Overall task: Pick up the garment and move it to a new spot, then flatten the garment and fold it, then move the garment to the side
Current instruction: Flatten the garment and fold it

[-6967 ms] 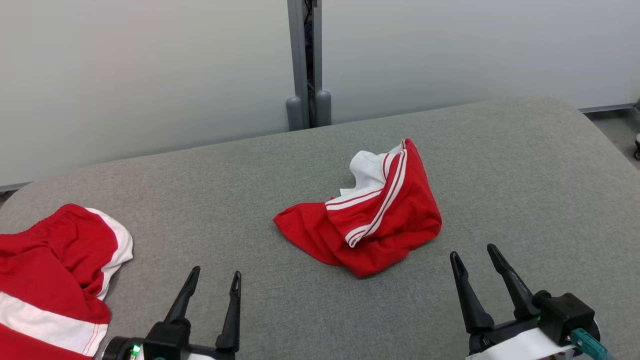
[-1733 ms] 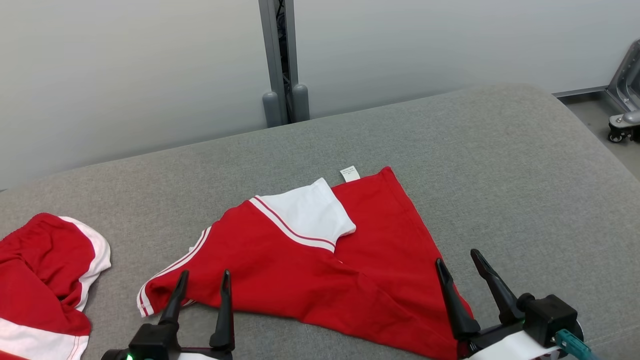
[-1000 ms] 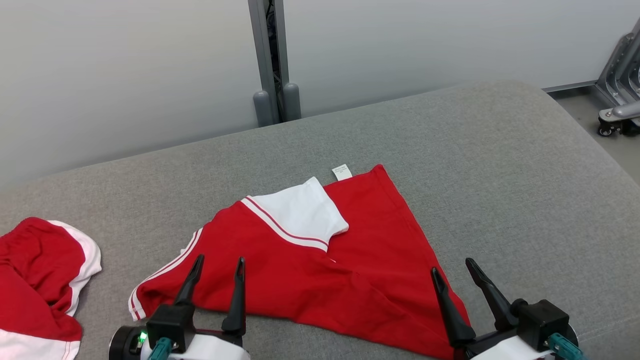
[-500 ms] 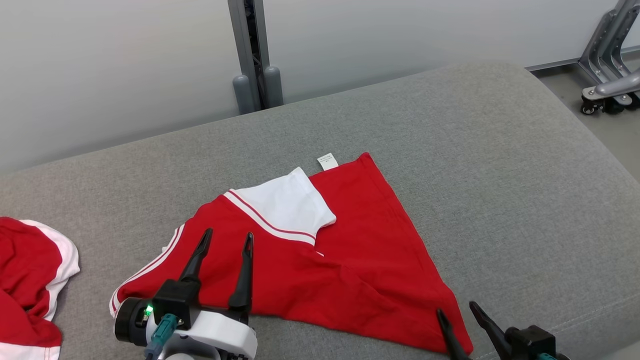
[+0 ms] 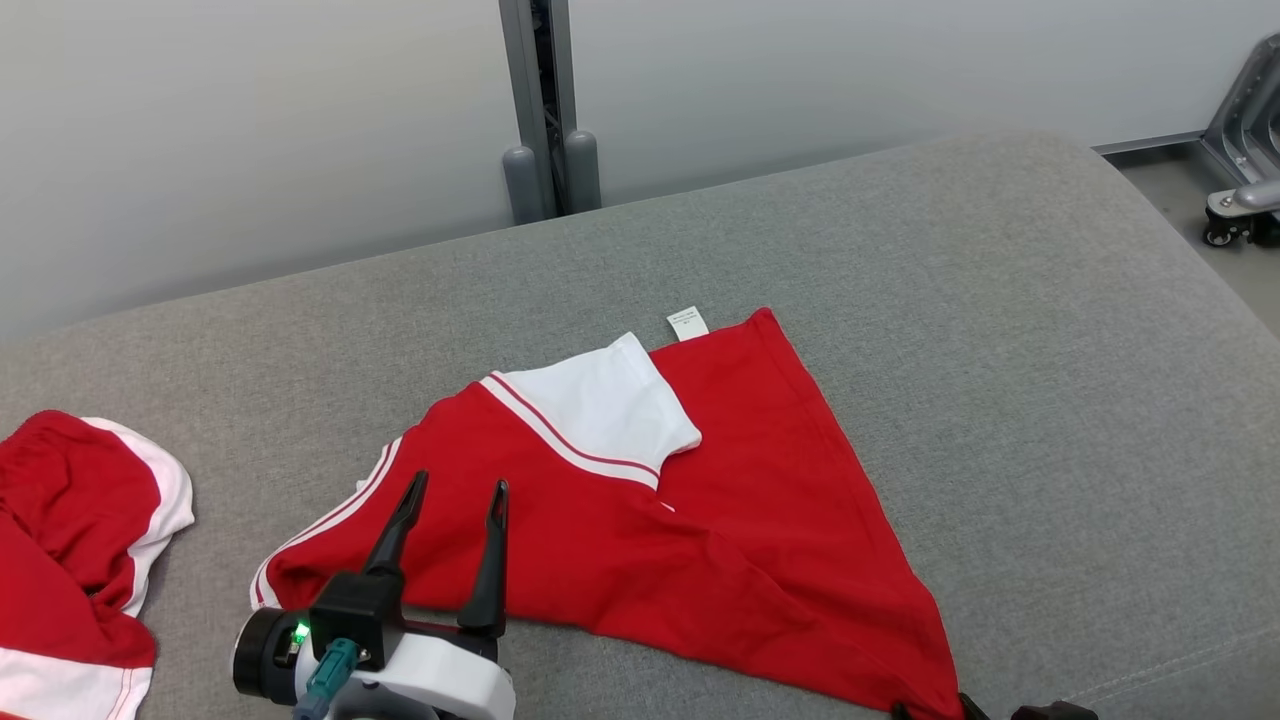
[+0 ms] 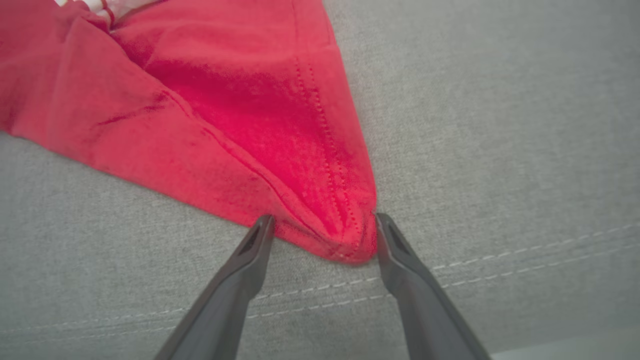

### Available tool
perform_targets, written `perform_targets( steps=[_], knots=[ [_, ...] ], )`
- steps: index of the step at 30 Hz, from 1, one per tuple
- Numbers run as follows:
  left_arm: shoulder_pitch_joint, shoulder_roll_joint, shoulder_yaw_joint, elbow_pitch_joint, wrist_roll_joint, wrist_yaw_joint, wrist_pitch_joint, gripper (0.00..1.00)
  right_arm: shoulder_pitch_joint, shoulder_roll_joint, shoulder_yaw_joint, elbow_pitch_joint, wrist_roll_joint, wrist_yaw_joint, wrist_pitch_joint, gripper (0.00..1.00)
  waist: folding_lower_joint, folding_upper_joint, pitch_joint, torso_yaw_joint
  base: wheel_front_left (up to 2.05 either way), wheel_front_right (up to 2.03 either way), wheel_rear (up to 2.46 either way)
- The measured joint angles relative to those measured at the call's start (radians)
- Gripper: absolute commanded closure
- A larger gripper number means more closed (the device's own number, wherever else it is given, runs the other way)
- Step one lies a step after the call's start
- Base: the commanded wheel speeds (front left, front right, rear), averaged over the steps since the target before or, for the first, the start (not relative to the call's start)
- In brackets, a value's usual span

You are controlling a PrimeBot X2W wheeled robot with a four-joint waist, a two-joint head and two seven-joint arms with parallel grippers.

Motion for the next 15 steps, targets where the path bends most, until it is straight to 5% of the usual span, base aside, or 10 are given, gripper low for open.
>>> perform_targets(
  steps=[3, 4, 5, 7, 15],
  knots=[
    [0.01, -0.005, 0.005, 0.0, 0.008, -0.003, 0.0, 0.0, -0.015, 0.0, 0.011, 0.034, 0.01, 0.0, -0.001, 0.0, 0.0, 0.0, -0.001, 0.006, 0.0, 0.0, 0.0],
    [0.014, -0.007, 0.005, 0.001, 0.008, -0.005, 0.0, 0.0, -0.019, -0.001, 0.013, 0.04, 0.009, 0.0, -0.001, 0.07, 0.0, 0.0, 0.0, 0.007, 0.0, 0.0, 0.0],
    [0.014, -0.008, 0.006, 0.001, 0.01, -0.007, 0.0, 0.0, -0.021, -0.001, 0.016, 0.042, 0.009, 0.0, -0.001, 0.51, 0.0, 0.0, 0.0, 0.008, 0.0, 0.0, 0.0],
    [0.014, -0.009, 0.01, 0.001, 0.016, -0.009, 0.0, 0.0, -0.025, -0.004, 0.017, 0.042, 0.001, 0.0, -0.001, 1.0, 0.0, 0.0, 0.0, 0.009, 0.0, 0.0, 0.0],
    [0.018, -0.015, 0.02, 0.002, 0.028, -0.015, 0.0, 0.0, -0.007, -0.003, -0.114, -0.058, -0.065, 0.0, 0.0, 1.0, 0.0, 0.0, -0.001, 0.015, 0.0, 0.0, 0.0]
  ],
)
